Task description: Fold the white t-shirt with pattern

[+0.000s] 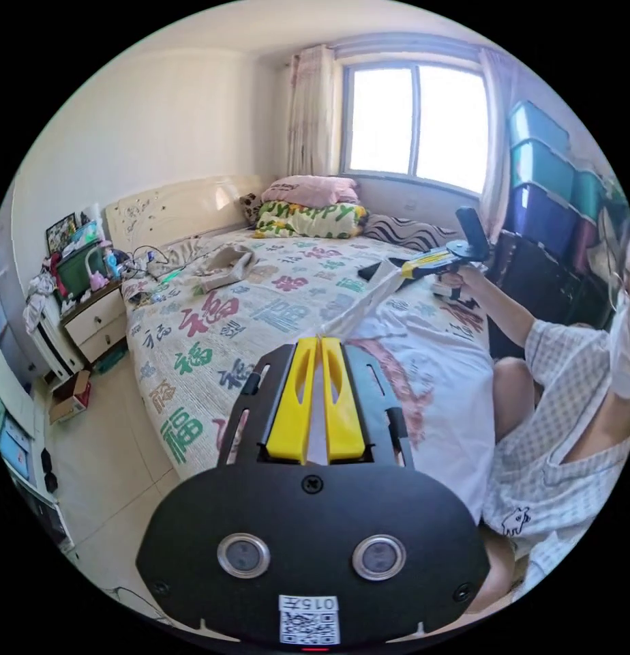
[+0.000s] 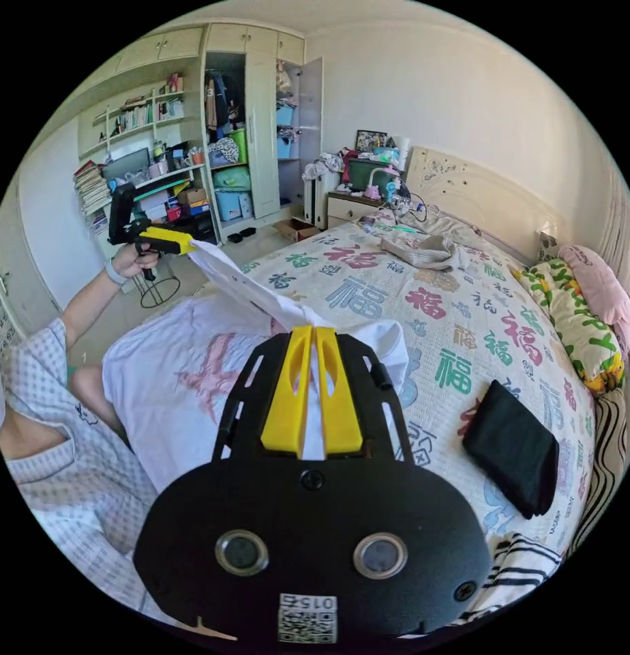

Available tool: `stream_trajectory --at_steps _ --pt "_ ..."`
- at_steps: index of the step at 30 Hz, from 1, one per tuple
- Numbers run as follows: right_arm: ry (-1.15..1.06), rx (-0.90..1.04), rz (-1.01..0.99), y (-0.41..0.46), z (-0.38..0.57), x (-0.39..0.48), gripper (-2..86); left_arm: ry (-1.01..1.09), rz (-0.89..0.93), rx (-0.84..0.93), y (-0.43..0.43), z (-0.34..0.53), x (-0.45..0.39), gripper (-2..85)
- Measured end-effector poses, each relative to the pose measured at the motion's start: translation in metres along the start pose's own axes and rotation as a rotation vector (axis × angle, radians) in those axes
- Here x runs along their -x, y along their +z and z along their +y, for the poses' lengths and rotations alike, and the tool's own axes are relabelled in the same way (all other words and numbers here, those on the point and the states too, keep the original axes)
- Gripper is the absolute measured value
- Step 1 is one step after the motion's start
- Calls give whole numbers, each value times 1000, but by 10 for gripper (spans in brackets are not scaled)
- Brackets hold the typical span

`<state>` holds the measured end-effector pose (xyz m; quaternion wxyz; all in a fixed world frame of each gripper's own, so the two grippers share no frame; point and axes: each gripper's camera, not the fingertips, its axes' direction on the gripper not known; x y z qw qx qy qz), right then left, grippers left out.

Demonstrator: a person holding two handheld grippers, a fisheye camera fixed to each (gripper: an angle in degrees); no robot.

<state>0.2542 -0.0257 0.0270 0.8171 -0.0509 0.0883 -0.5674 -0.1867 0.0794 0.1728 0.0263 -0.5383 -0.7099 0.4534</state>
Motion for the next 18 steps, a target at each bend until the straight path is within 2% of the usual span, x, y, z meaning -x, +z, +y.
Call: stream_trajectory --at_steps 4,9,18 --pt "-70 55 -81 -39 86 79 -7 126 14 80 -44 60 -127 2" --pt "-97 172 -124 -42 163 140 -8 264 -28 239 -52 124 -245 3" --pt "-128 385 -83 -22 211 173 -8 175 -18 435 -16 168 -289 7"
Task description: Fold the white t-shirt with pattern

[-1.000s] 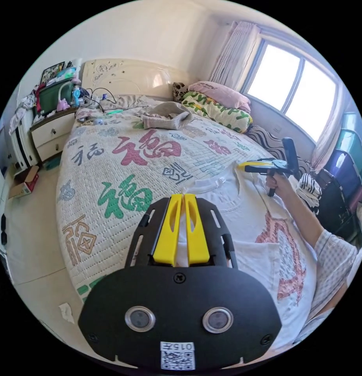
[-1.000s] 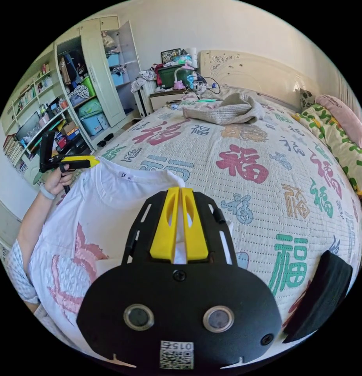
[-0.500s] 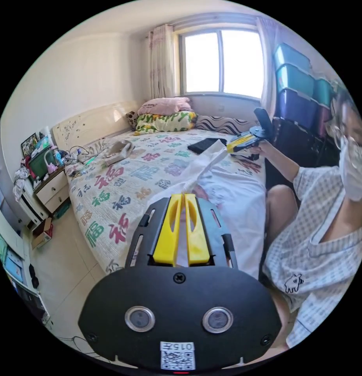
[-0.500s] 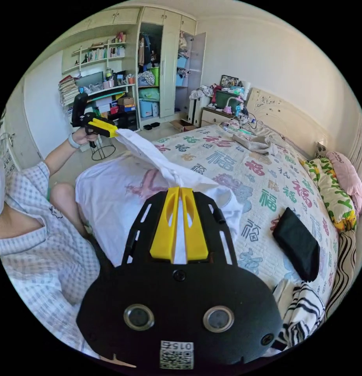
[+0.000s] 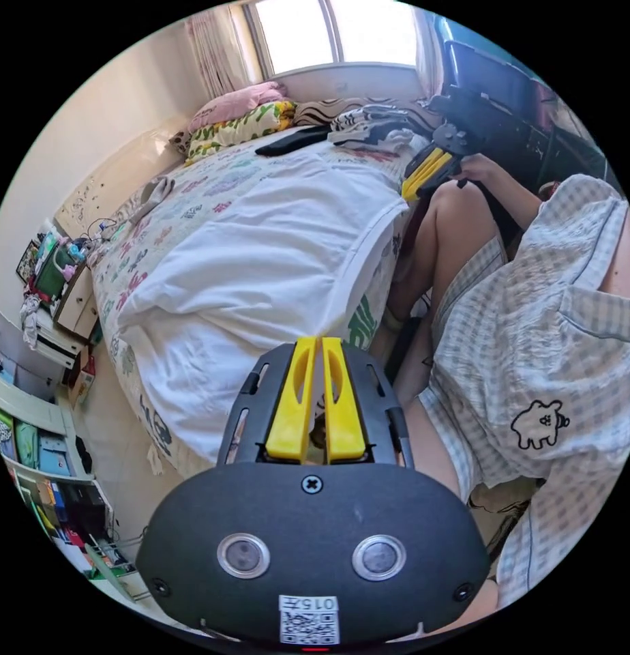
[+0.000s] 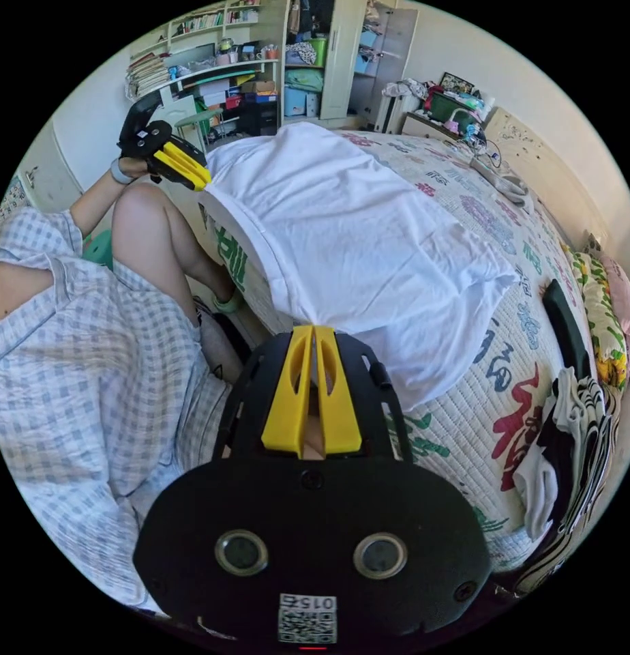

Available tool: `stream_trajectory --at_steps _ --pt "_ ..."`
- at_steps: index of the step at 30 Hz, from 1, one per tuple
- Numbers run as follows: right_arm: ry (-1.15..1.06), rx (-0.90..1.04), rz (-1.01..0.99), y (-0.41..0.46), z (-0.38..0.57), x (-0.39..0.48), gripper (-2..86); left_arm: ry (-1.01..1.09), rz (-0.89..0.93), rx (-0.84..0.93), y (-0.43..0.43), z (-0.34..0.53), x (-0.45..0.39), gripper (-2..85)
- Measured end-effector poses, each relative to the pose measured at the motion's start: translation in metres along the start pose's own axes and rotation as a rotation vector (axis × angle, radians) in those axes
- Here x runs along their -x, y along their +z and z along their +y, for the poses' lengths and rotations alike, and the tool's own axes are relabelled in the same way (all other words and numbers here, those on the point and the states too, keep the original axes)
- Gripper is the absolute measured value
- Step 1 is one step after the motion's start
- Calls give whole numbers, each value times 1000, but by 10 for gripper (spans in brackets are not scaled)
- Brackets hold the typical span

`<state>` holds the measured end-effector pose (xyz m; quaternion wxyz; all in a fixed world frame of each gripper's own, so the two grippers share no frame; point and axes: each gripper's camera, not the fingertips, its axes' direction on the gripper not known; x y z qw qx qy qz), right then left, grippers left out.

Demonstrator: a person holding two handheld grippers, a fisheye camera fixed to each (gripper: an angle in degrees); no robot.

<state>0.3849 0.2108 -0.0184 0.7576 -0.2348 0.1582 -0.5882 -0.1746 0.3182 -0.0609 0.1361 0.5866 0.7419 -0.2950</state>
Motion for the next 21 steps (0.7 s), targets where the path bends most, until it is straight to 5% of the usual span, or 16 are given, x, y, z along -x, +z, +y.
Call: stream_trajectory --at_steps 5,8,12,16,21 --pt "124 -88 39 -35 23 -27 5 -63 88 -3 -29 17 17 14" --pt "290 -303 158 -74 33 -72 49 -179 -8 -178 -81 34 59 24" --pt "475 -431 77 -78 13 -159 101 -569 -35 -490 -115 52 172 76" --pt "673 -342 -200 -13 -2 -245 175 -824 24 -394 -48 57 263 142" --pt "729 -235 -206 37 4 -274 124 -908 173 -118 41 61 314 174"
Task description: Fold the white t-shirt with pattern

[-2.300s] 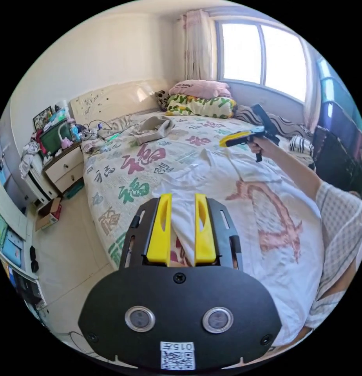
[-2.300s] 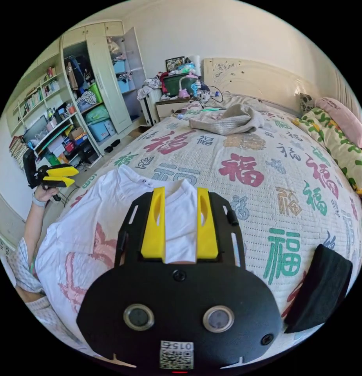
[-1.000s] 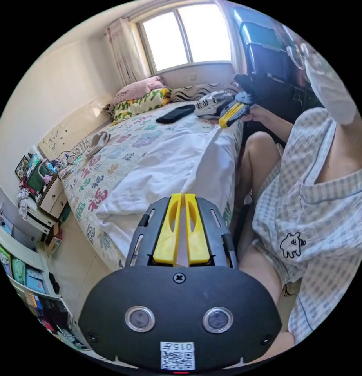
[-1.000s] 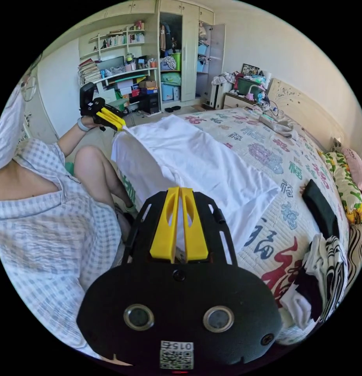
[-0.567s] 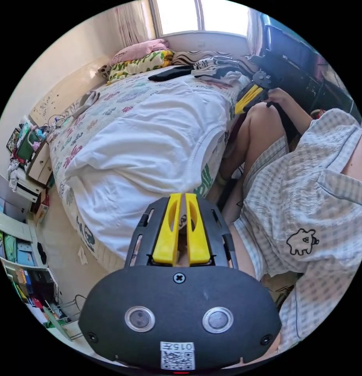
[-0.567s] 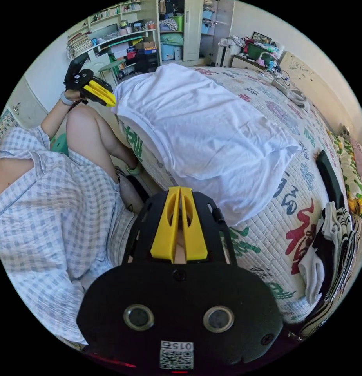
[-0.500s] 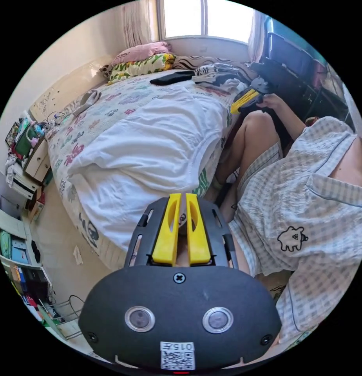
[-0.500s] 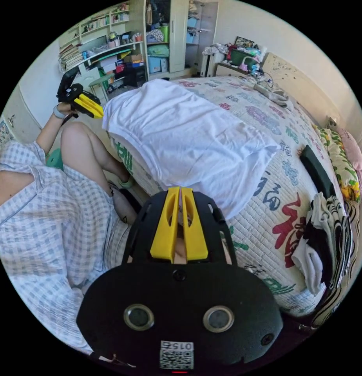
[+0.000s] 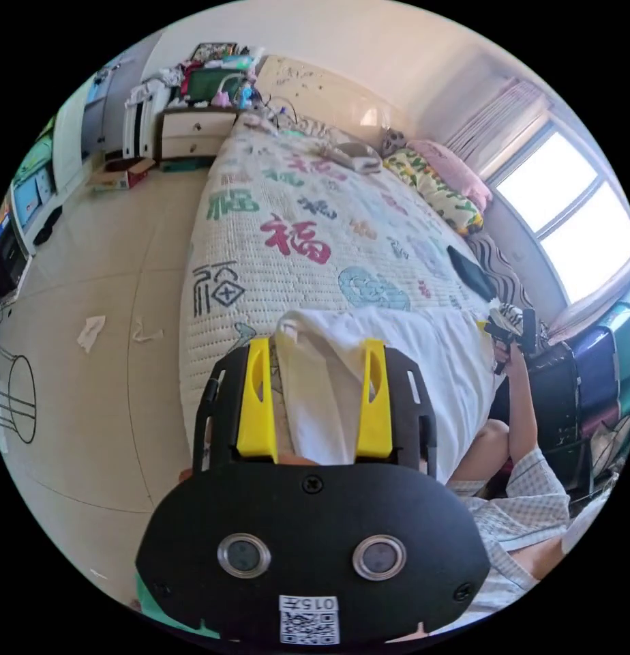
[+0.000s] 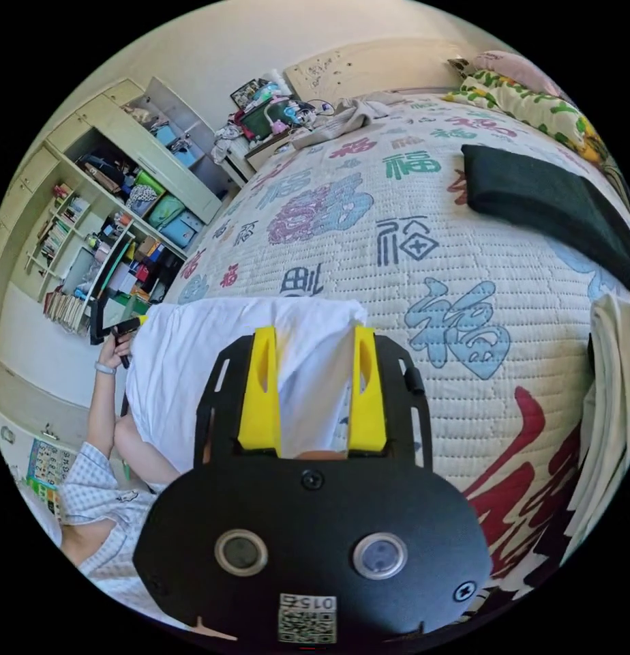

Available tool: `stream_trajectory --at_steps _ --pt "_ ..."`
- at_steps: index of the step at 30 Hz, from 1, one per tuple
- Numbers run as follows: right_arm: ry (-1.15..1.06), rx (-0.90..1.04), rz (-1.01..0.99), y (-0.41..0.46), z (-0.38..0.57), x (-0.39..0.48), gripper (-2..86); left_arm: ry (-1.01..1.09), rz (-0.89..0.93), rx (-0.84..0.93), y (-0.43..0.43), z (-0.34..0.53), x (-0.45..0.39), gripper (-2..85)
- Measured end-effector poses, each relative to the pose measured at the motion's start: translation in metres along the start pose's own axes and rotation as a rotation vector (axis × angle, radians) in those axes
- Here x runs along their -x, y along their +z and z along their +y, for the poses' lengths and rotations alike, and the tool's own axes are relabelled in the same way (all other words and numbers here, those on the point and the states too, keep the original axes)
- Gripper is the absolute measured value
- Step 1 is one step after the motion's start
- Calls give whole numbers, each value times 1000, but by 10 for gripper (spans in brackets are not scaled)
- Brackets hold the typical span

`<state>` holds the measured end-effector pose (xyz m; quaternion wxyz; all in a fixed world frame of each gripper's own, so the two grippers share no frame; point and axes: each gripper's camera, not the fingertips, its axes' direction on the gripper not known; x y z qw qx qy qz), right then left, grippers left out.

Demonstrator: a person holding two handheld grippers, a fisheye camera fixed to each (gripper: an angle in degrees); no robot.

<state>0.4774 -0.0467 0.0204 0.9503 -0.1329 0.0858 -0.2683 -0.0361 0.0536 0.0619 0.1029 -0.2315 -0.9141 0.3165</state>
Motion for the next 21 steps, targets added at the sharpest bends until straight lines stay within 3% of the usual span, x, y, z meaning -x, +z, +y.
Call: stream_trajectory --at_steps 6,11,16,21 --pt "-117 114 -79 9 -1 2 54 145 -85 28 1 2 0 114" --pt "-104 4 -132 -21 4 -1 42 156 86 24 -3 2 9 26" --pt "-150 -143 -96 -64 -3 21 38 144 255 -218 -59 -5 13 12" --pt "-157 -179 0 -76 -36 36 38 153 245 -382 -90 -26 1 11"
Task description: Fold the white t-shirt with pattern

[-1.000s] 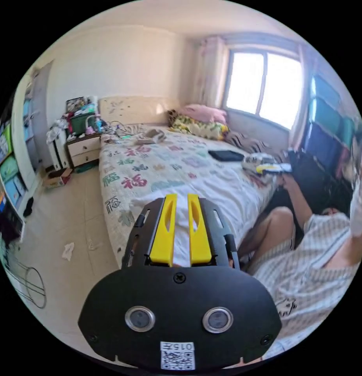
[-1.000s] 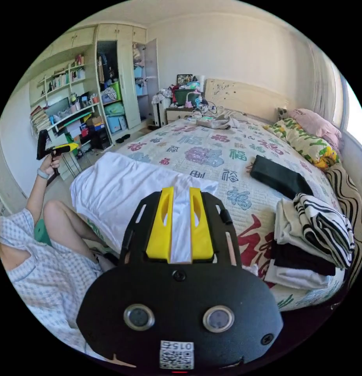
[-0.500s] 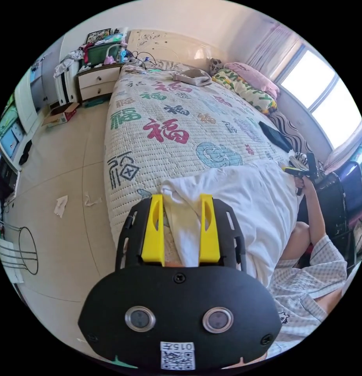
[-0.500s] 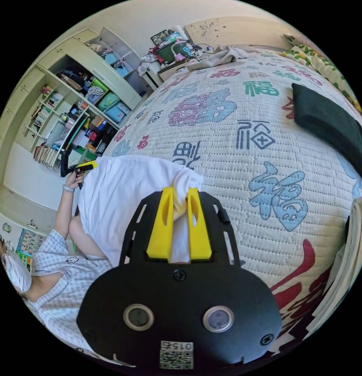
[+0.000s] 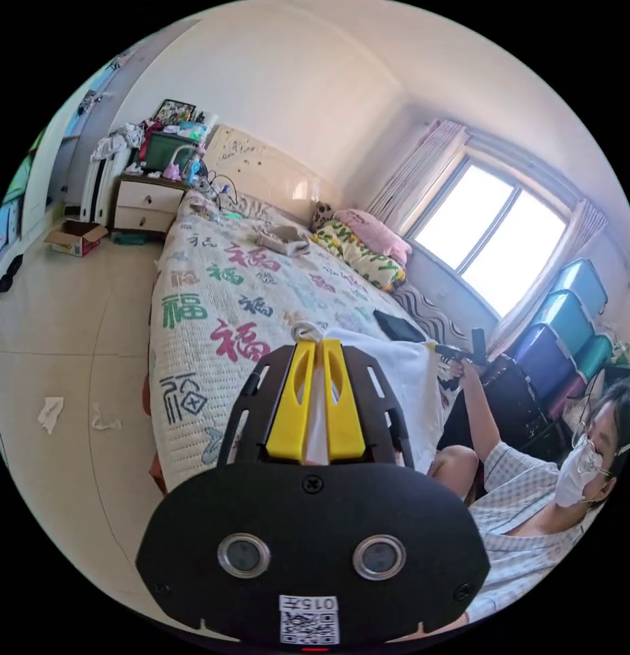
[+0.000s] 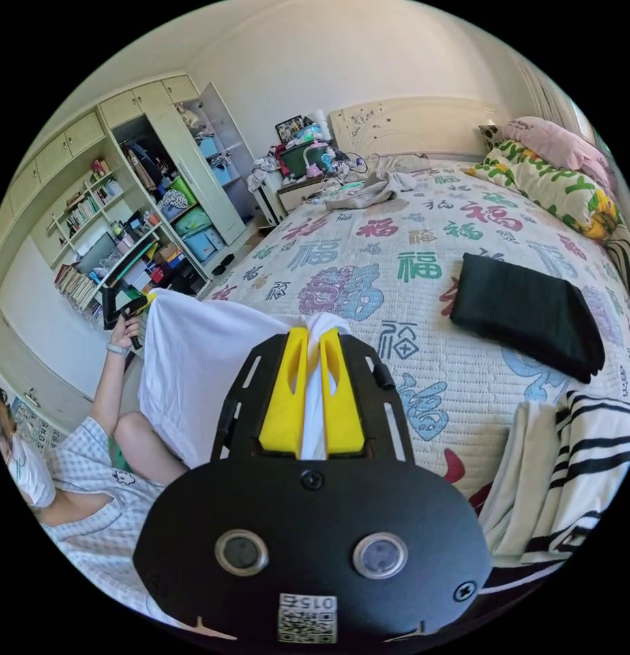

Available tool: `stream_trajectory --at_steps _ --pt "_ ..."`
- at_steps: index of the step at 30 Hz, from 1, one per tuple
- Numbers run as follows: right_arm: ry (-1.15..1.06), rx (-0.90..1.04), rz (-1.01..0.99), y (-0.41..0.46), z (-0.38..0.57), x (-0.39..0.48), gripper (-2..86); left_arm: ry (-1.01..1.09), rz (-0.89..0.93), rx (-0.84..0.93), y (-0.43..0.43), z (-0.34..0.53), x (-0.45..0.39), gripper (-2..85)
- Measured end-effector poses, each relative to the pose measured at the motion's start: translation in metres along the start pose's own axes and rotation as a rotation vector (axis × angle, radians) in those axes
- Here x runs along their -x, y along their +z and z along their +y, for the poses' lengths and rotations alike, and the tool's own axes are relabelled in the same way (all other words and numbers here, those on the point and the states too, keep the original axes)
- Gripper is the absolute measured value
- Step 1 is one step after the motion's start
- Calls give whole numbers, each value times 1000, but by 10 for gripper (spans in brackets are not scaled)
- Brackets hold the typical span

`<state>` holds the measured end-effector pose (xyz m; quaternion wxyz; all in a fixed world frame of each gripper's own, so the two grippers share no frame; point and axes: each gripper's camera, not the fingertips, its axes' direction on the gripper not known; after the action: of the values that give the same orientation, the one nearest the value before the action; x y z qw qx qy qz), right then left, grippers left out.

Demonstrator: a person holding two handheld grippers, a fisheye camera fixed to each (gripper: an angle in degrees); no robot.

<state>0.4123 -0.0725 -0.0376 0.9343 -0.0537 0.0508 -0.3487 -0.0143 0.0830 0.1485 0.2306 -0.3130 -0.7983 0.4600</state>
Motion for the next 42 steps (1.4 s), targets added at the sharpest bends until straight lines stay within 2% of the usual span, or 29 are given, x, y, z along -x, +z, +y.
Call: stream_trajectory --at_steps 5,7,9,10,11,13,15,19,21,24,28,36,39,42 --pt "91 78 58 54 -28 -19 53 31 -154 71 47 -23 9 23" --pt "154 205 261 77 -22 -26 73 30 -318 184 71 -20 9 39" --pt "92 200 355 71 -6 -19 80 97 -434 201 65 -13 -5 56" --pt "24 194 321 60 5 -10 82 156 -454 206 55 -7 -19 67" --pt "-21 192 262 54 11 -2 83 177 -442 215 50 -5 -26 72" --pt "-247 161 -82 28 35 44 84 292 -224 298 36 4 -67 82" --pt "-409 132 -226 19 54 87 83 407 -71 371 38 16 -109 85" --pt "-596 265 -134 54 88 164 97 619 -27 603 80 59 -192 96" --pt "-620 333 -136 77 95 175 104 673 -34 641 96 76 -209 96" --pt "-635 494 -59 117 103 180 98 627 -79 609 115 91 -201 79" --pt "-623 447 -56 122 93 182 44 595 -57 581 117 91 -182 34" --pt "-648 366 -156 97 100 176 33 617 32 463 76 87 -180 12" --pt "-687 453 -164 108 110 179 34 665 61 488 66 95 -186 10" --pt "-656 609 -163 138 115 173 39 690 66 595 73 105 -180 8"
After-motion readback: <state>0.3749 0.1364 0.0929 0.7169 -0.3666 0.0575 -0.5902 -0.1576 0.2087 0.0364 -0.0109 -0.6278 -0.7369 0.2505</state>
